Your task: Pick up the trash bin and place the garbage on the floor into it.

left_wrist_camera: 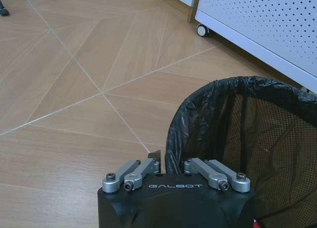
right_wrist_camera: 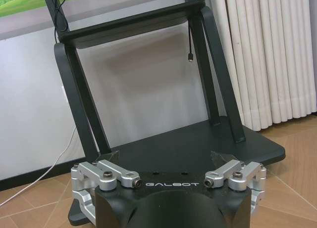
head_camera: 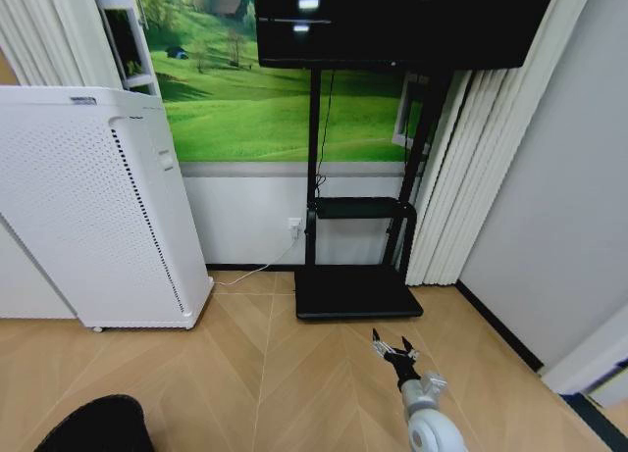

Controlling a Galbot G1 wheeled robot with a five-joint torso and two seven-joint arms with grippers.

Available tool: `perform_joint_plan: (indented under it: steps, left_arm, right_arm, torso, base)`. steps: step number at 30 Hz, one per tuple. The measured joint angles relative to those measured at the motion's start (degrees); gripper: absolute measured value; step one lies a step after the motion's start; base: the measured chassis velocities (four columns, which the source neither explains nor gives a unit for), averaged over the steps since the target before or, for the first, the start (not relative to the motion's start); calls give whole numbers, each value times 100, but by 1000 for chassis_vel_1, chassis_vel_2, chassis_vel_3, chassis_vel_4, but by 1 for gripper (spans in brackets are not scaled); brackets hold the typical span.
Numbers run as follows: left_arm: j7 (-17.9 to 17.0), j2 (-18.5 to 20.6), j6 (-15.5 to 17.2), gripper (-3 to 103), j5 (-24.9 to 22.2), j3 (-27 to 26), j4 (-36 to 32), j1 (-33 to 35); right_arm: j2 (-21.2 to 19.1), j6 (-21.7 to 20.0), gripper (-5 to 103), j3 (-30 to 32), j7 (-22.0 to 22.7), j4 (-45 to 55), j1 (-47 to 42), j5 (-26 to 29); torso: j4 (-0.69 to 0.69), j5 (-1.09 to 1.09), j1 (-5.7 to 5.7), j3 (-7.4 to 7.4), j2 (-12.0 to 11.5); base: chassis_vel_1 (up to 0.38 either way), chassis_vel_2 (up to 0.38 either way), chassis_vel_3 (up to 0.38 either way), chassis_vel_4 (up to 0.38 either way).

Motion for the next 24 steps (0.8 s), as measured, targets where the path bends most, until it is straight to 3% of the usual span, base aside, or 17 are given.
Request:
perform_joint_plan:
  steps: [4,5,7,10,14,17,19,20,23,24]
  left_arm:
    - [-50,-30,-2,34,-10,-72,-77,95]
    - [-50,-30,-2,34,-10,-72,-77,95]
    - [-112,-94,-56,45,-56,-187,-222,218]
    - [-155,-130,-63,52,-83,-251,-336,286]
    - [-203,-239,-74,73,-100,-418,-643,422]
    - [-206,-280,-124,78,-55,-499,-782,454]
    - [-19,-329,-397,89,173,-690,-1225,458]
    - [-19,-329,-397,89,173,-690,-1225,458]
    - [757,-292,-768,99,733,-834,-1739,360]
    - [757,-292,-768,99,733,-834,-1739,360]
  right_arm:
    - [-67,0,100,-50,9,-42,87,16]
    - [-67,0,100,-50,9,-42,87,16]
    - [-111,-6,100,-136,24,-90,200,31]
    - [-111,-11,100,-163,26,-104,233,33]
    - [-48,-16,100,-201,21,-126,244,8]
    - [-10,-17,100,-209,3,-127,220,-21]
    - [45,-44,100,-197,-88,-98,132,-82]
    - [45,-44,100,-197,-88,-98,132,-82]
    - [33,-41,100,-128,-95,23,16,-91]
    - [33,-41,100,-128,-95,23,16,-91]
  torso:
    - [0,0,0,0,0]
    - [0,0,0,0,0]
    - [1,-1,0,0,0]
    - [1,0,0,0,-1]
    - [1,0,0,0,-1]
    - [1,0,0,0,-1]
    - [0,0,0,0,-1]
    - [0,0,0,0,-1]
    - [1,1,0,0,-1]
    - [1,1,0,0,-1]
  base:
    - [0,0,0,0]
    - [0,0,0,0]
    - [0,0,0,0]
    - [0,0,0,0]
    - [0,0,0,0]
    - [0,0,0,0]
    - [0,0,0,0]
    - [0,0,0,0]
    - [0,0,0,0]
    - [0,0,0,0]
